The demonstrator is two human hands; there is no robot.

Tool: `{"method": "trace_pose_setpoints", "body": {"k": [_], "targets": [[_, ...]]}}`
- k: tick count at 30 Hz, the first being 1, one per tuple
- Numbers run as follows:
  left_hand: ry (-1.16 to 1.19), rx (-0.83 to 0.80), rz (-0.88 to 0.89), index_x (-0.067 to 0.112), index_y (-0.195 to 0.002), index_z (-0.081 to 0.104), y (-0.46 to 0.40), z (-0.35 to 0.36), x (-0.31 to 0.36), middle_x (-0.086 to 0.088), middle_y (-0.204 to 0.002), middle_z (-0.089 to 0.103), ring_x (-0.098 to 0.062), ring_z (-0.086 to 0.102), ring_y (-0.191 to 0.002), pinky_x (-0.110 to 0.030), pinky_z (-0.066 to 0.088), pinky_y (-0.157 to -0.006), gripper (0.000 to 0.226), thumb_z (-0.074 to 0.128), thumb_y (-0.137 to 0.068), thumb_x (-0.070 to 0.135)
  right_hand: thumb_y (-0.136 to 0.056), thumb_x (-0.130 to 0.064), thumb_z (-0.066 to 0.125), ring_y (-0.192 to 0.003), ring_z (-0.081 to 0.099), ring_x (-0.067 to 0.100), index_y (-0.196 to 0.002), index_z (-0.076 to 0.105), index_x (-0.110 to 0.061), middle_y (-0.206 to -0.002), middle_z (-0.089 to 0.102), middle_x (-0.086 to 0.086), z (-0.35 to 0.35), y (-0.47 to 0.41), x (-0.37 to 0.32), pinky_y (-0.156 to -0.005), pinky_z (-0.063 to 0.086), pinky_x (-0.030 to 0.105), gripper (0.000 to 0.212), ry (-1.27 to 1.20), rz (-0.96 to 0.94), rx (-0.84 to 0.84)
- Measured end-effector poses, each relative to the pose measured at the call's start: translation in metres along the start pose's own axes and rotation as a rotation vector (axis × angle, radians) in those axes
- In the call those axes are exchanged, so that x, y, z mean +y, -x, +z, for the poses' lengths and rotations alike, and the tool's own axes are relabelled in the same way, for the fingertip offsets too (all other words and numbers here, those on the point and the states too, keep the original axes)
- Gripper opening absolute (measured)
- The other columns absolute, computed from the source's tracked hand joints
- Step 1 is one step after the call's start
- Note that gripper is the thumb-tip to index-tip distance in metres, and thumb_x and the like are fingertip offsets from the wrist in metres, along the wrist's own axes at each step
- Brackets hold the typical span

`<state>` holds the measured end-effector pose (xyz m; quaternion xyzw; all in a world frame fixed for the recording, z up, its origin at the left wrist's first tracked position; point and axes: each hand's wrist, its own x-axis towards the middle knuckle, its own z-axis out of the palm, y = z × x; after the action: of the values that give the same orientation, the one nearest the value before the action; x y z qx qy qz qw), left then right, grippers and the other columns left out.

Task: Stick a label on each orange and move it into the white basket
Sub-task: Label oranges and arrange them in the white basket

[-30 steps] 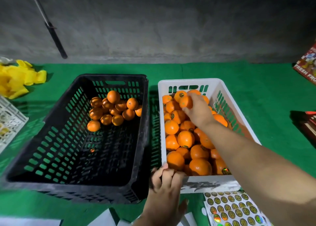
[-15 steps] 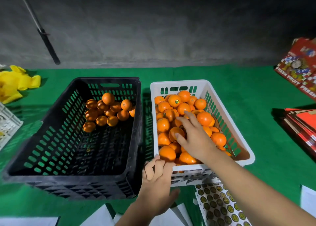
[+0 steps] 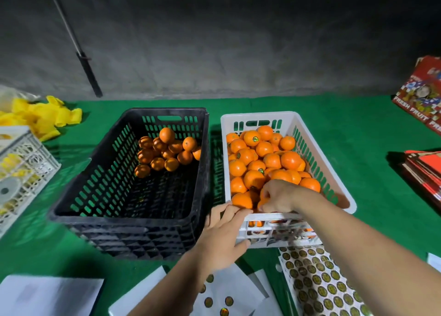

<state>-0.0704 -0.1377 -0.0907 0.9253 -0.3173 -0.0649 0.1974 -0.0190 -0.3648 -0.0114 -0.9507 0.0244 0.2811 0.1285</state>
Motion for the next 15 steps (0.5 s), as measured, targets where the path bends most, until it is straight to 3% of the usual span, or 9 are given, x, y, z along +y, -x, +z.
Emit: {"method": "trace_pose_setpoints", "body": {"k": [2,5,8,11,13,15], "targets": [[0.043,-0.024,-0.009,0.046,-0.152,0.018,0.0,0.001,0.0,0.022,-0.152,0.02,-0.016,0.0,-0.149,-0.046,0.018,-0.122,0.069,0.054,-0.094,0.055,-0.081,-0.042,0.077,-0.091,0.064,0.028,-0.114,0.071,-0.007,-0.111,0.069,0.018,-0.007,-0.001,-0.003,-0.071,0.047,0.037,0.049,-0.016,-0.029,0.02],[0.088,-0.06,-0.028,0.046,-0.151,0.017,-0.002,0.001,0.002,0.019,-0.153,0.02,-0.015,-0.007,-0.15,-0.048,0.015,-0.123,0.07,0.056,-0.094,0.052,-0.081,-0.049,0.079,-0.102,0.063,0.027,-0.117,0.069,-0.013,-0.116,0.066,0.012,-0.022,-0.005,-0.001,-0.086,0.056,0.043,0.052,-0.163,-0.041,0.128],[0.093,-0.091,-0.049,0.045,-0.149,0.018,-0.004,0.0,0.006,0.015,-0.151,0.02,-0.017,-0.01,-0.151,-0.049,0.014,-0.123,0.068,0.057,-0.094,0.05,-0.084,-0.039,0.079,-0.101,0.062,0.026,-0.12,0.068,-0.013,-0.12,0.067,0.012,-0.036,-0.02,0.0,-0.085,0.054,0.039,0.046,-0.335,-0.018,0.402],[0.076,-0.109,-0.061,0.043,-0.147,0.021,-0.004,-0.003,0.01,0.013,-0.15,0.021,-0.023,-0.009,-0.153,-0.049,0.014,-0.123,0.065,0.059,-0.094,0.049,-0.094,-0.032,0.073,-0.116,0.059,0.033,-0.146,0.051,-0.011,-0.141,0.058,0.017,-0.056,-0.035,0.0,-0.089,0.048,0.038,0.06,-0.567,0.013,0.669],[0.066,-0.108,-0.064,0.043,-0.147,0.021,-0.003,-0.003,0.012,0.012,-0.15,0.02,-0.024,-0.008,-0.153,-0.048,0.014,-0.122,0.065,0.059,-0.094,0.049,-0.098,-0.039,0.068,-0.122,0.055,0.034,-0.156,0.038,-0.014,-0.15,0.049,0.017,-0.064,-0.039,0.003,-0.093,0.046,0.041,0.07,-0.671,0.042,0.665],[0.048,-0.102,-0.065,0.042,-0.147,0.021,-0.004,-0.003,0.011,0.01,-0.151,0.02,-0.024,-0.007,-0.152,-0.047,0.012,-0.122,0.066,0.059,-0.094,0.049,-0.099,-0.043,0.063,-0.128,0.053,0.04,-0.156,0.036,-0.016,-0.154,0.041,0.018,-0.055,-0.04,0.002,-0.103,0.047,0.046,0.069,-0.518,0.081,0.593]]}}
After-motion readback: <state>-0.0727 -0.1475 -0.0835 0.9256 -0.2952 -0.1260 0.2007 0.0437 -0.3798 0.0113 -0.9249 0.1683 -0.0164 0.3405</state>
